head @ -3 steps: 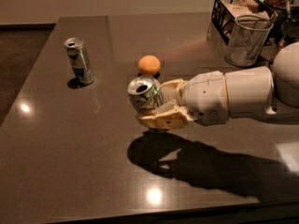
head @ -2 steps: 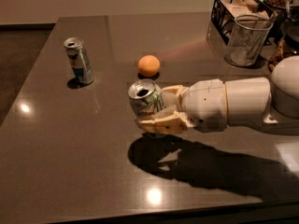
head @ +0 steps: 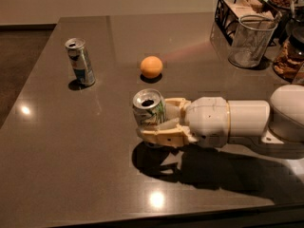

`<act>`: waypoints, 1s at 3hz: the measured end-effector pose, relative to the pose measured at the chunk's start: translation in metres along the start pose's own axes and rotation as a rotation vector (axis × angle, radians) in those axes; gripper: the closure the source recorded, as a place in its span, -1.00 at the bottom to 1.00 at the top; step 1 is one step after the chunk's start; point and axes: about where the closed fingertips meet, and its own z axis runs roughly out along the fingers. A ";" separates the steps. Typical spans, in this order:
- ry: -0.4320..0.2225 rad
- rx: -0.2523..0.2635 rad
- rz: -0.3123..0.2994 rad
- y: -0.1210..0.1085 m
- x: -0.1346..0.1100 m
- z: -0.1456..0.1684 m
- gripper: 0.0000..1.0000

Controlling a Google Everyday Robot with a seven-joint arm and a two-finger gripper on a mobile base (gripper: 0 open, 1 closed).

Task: Place 7up can upright

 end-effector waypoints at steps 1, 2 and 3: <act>-0.049 0.003 -0.003 0.000 0.008 0.000 1.00; -0.077 0.004 -0.004 0.000 0.016 0.002 0.67; -0.108 -0.007 -0.012 -0.002 0.021 0.003 0.21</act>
Offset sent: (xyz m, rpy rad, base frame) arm 0.0020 -0.0048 -0.0295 0.1086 -0.0267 -0.0137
